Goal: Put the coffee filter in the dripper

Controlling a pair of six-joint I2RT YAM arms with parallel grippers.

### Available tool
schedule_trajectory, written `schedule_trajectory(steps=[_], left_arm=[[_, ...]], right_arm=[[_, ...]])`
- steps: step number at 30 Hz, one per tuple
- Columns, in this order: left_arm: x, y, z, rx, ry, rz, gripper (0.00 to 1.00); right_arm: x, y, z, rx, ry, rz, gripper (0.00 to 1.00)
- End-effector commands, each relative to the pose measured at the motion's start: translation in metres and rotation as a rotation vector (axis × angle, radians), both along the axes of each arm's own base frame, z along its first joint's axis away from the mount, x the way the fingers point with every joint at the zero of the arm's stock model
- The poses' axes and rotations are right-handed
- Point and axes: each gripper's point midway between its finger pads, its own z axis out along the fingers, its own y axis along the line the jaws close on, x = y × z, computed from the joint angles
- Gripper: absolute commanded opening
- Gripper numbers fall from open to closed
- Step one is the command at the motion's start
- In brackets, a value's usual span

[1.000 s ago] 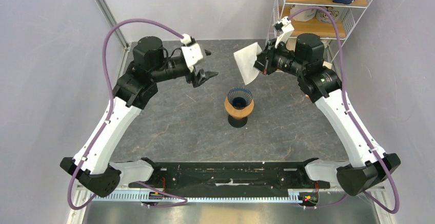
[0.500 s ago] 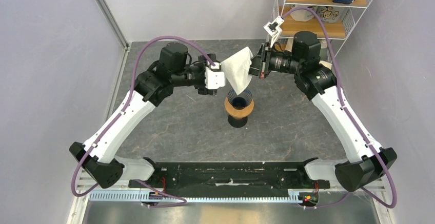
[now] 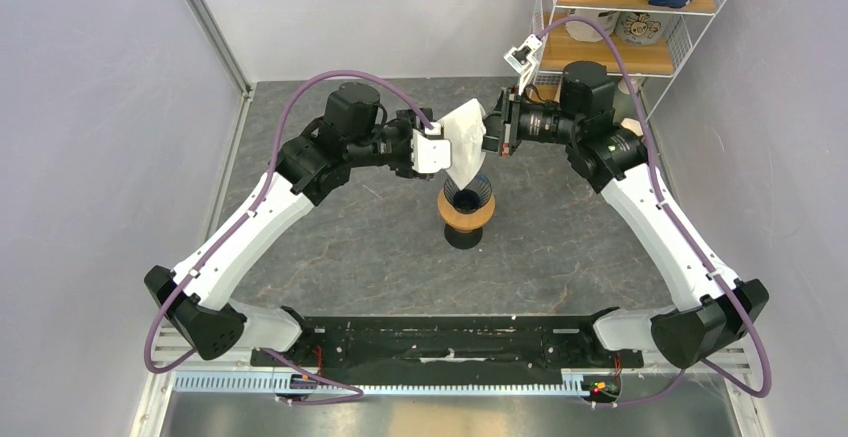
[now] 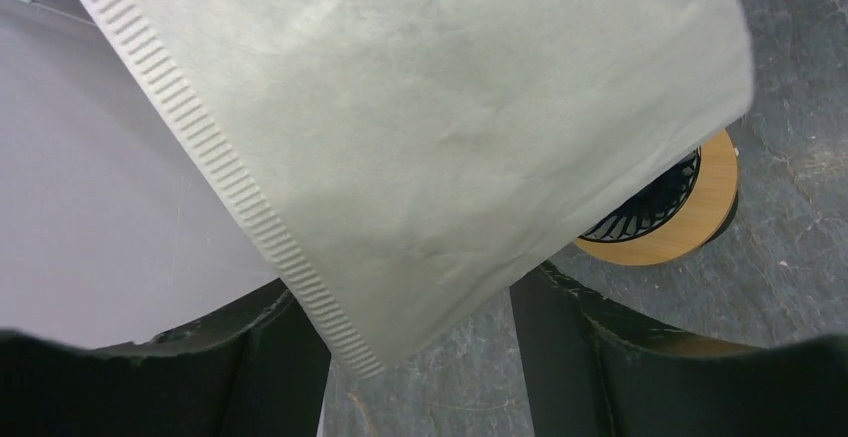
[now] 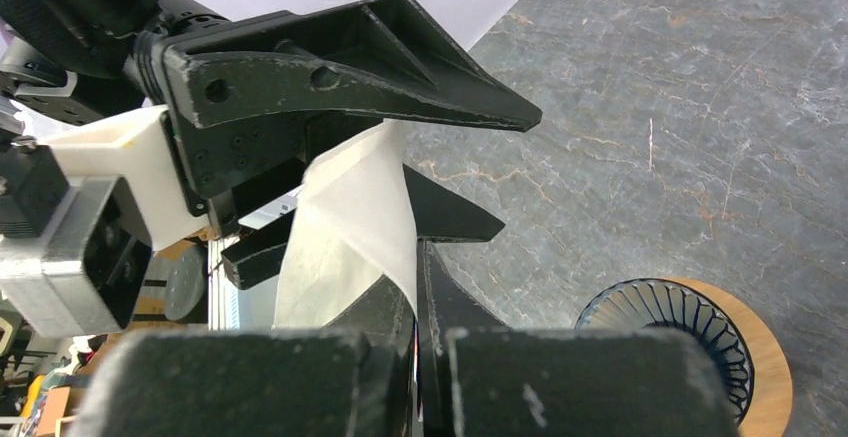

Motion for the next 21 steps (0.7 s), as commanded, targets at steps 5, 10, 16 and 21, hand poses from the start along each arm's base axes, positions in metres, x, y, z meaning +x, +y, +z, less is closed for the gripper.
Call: schedule_trajectory(steps=[5,10,16,21], left_arm=[[-0.004,-0.006,0.03,-0.07,-0.072,-0.038,0.56],[-0.006,-0.007,0.029,-0.073,-0.056,-0.04,0.49],[-0.019,-0.008,0.028,-0.092,-0.015,-0.079,0.46],[-0.024,-0.006,0.024,-0.085,-0.001,-0.092,0.57]], right_arm=[[-0.002,0.001,0.003,-0.01,-0.032,0.021,0.0],[-0.002,0.0,0.0,-0.019,-0.03,0.019,0.0],[-0.001,-0.001,-0.003,-0.031,-0.03,0.005,0.0],[-0.002,-0.002,-0.004,-0.028,-0.01,0.004,0.0]])
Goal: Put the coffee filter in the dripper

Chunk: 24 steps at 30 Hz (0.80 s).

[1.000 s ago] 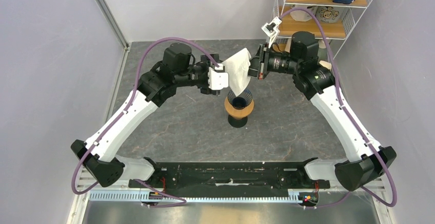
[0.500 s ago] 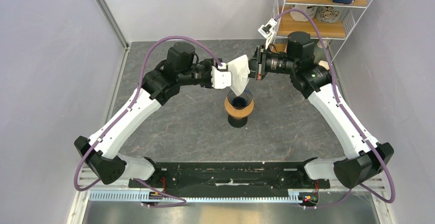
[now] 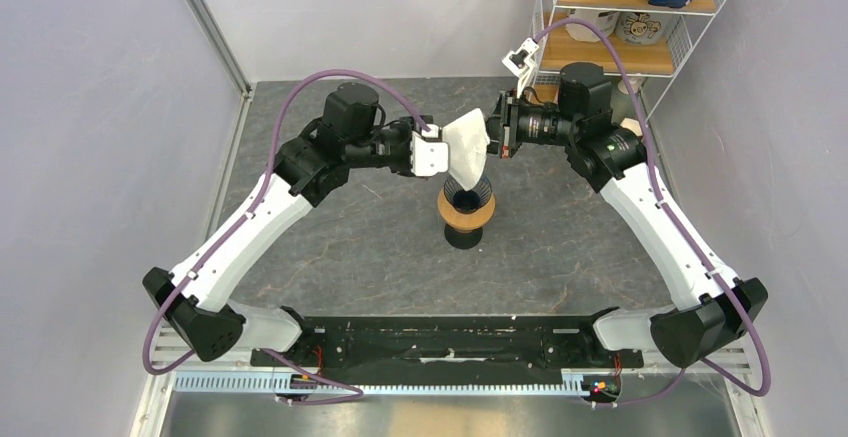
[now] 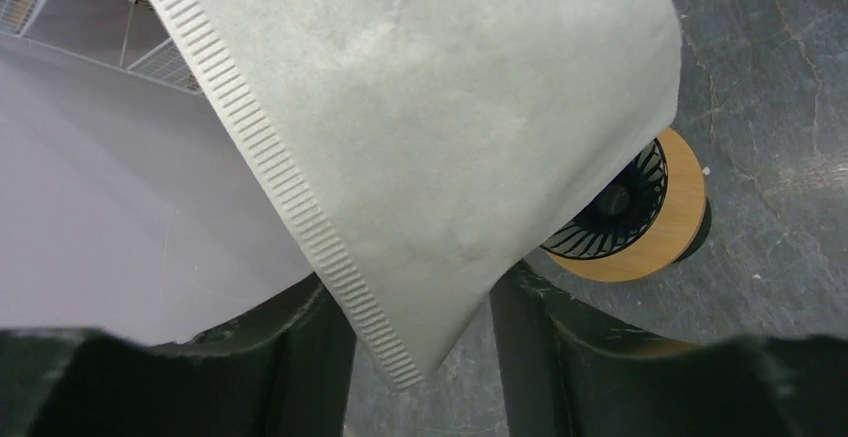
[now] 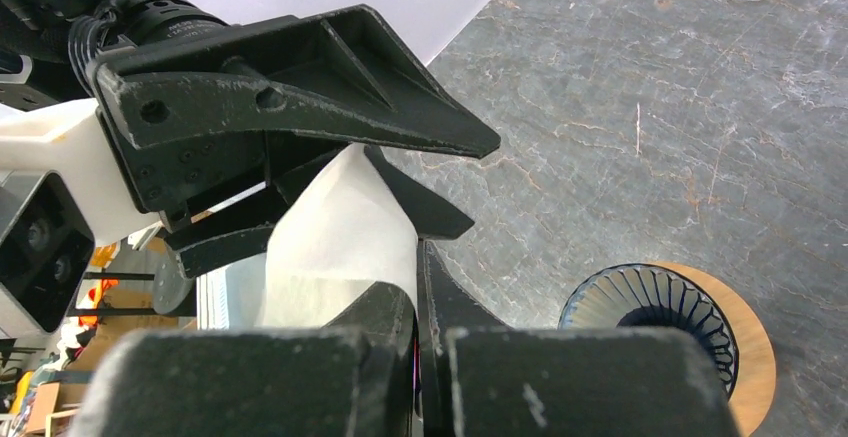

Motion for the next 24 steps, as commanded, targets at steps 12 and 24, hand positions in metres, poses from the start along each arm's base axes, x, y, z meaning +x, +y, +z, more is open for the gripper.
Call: schedule_trajectory(steps=[12,24], left_arm=[[0.006,0.0,0.029,-0.104,-0.128,0.041,0.89],[-0.011,-0.008,0.032,-0.146,-0.018,-0.016,0.79]], right_arm=[[-0.008,0.006,0.011,0.068,0.061,0.032,0.0],[-0.007,0.003,0.005,0.03,0.011,0.019,0.0]])
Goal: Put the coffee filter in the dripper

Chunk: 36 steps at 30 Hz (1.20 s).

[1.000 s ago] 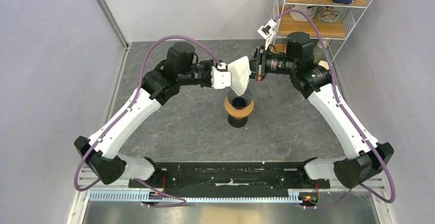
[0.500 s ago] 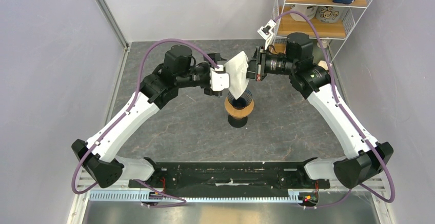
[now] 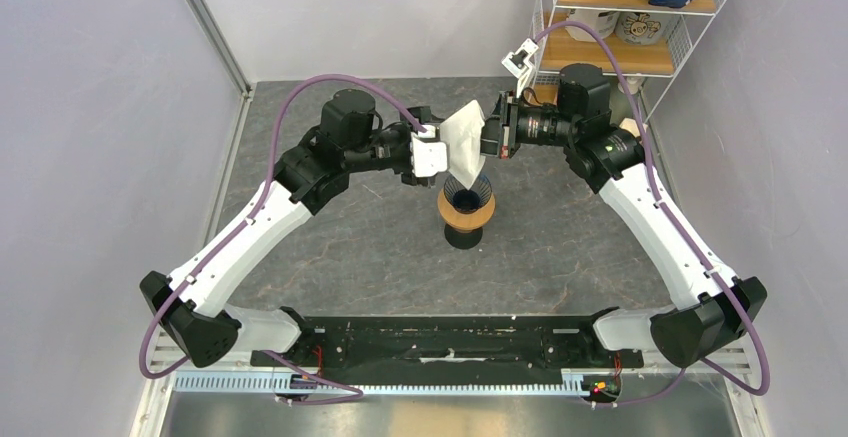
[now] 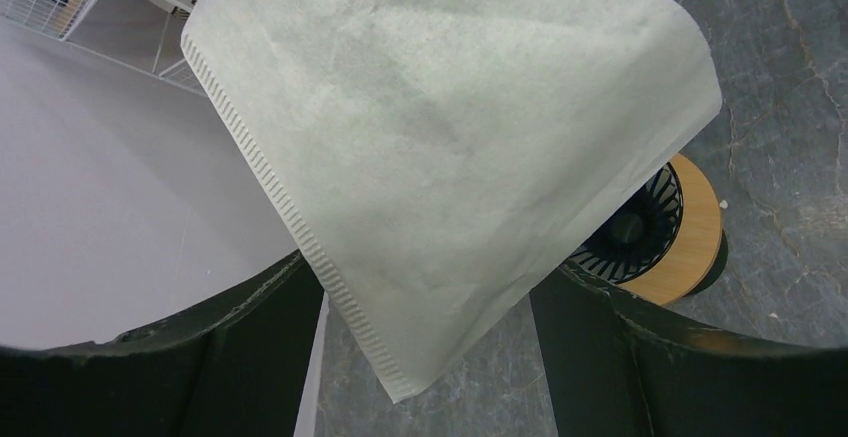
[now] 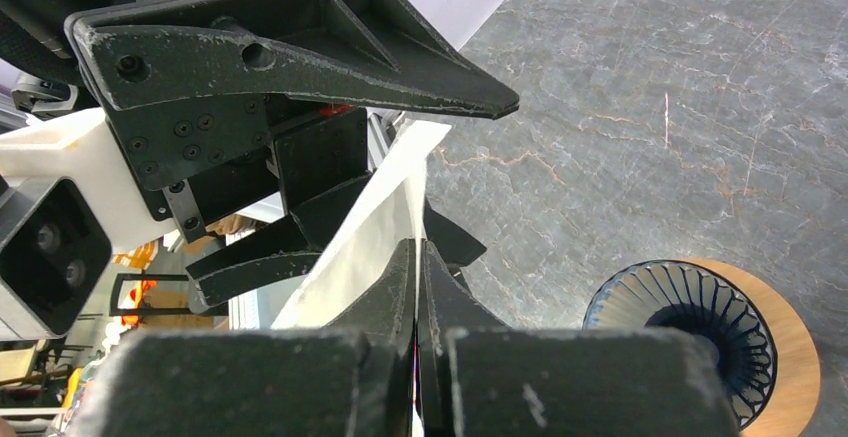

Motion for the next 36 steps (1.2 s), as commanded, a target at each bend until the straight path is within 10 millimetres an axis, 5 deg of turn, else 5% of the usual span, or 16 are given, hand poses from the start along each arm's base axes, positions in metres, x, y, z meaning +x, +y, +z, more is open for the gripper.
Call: schedule_trajectory(steps=[1,13,17,24,36], left_arm=[[-0.012,-0.005,0.028,-0.076,0.003,-0.037,0.78],[-0.021,-0.006,0.025,-0.088,0.057,-0.063,0.55],[-0.025,-0.006,0.023,-0.087,0.063,-0.078,0.47],[-0.033,-0.005,0.019,-0.077,0.075,-0.106,0.44],[-0.037,-0.006,0.009,-0.056,0.122,-0.12,0.44]], right_arm=[[-0.004,-0.001,0.005,-0.002,-0.055,0.009,0.0],[-0.01,-0.003,0.006,-0.013,-0.12,0.038,0.0],[-0.011,-0.004,0.008,-0.014,-0.14,0.045,0.2],[-0.011,-0.005,0.012,-0.021,-0.184,0.045,0.38],[-0.02,-0.007,0.029,-0.014,-0.314,0.093,0.53]])
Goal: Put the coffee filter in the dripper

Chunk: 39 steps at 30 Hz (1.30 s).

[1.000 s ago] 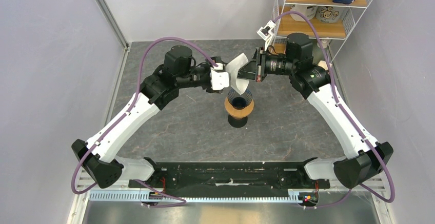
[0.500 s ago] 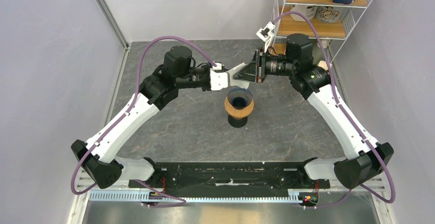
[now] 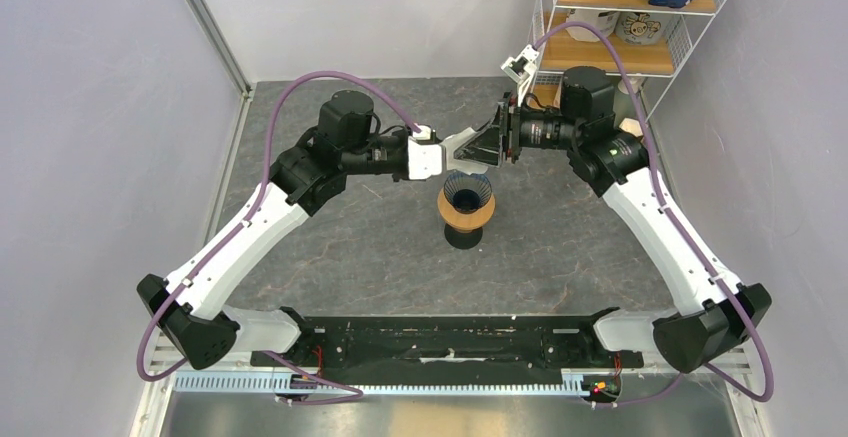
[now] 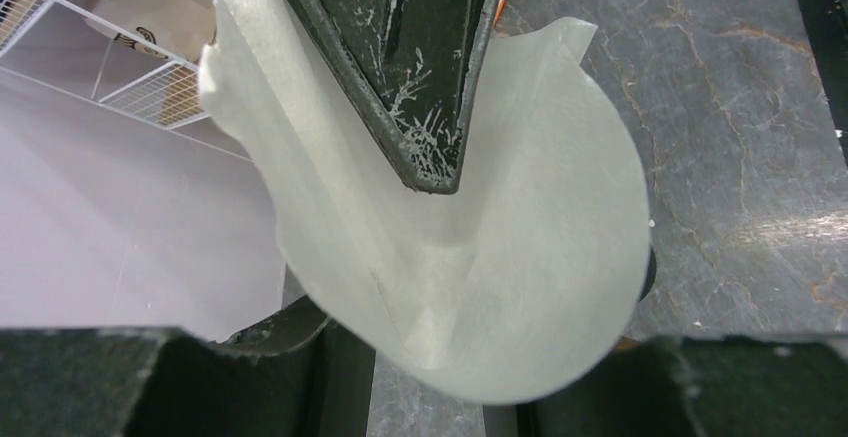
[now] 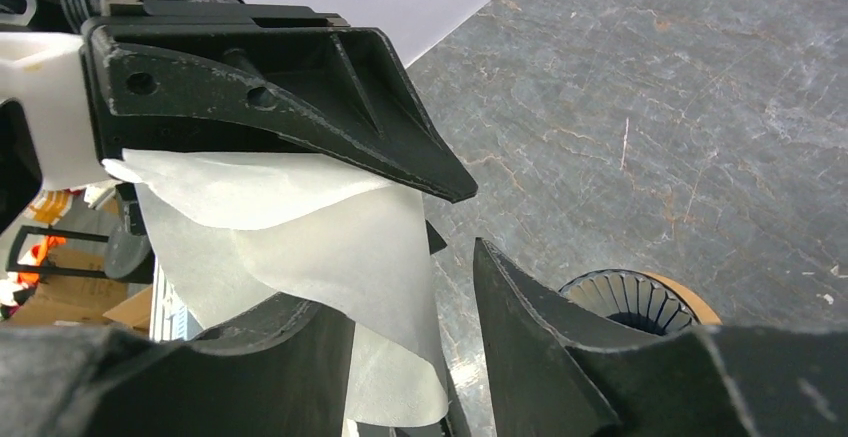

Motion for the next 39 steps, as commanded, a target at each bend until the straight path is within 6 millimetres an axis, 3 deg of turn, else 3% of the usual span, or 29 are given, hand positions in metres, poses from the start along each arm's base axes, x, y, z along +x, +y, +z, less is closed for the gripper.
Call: schedule_trajectory(steps=[1,11,25,27,39], left_arm=[[-0.015,-0.001,0.009,-0.029,0.03,-0.044,0.44],[-0.018,-0.003,0.006,-0.014,0.061,-0.062,0.43],[-0.025,-0.008,0.002,0.008,0.119,-0.111,0.43],[-0.026,-0.008,0.001,0.01,0.124,-0.114,0.43],[-0.027,-0.009,-0.001,0.011,0.145,-0.114,0.43]], right_arm=[[-0.017,-0.002,0.032,0.029,-0.159,0.061,0.53],[-0.019,-0.004,0.034,-0.004,-0.243,0.09,0.58],[-0.021,-0.002,0.036,-0.049,-0.347,0.134,0.56],[-0.021,-0.002,0.036,-0.057,-0.379,0.142,0.52],[-0.027,-0.001,0.033,-0.084,-0.424,0.17,0.03]])
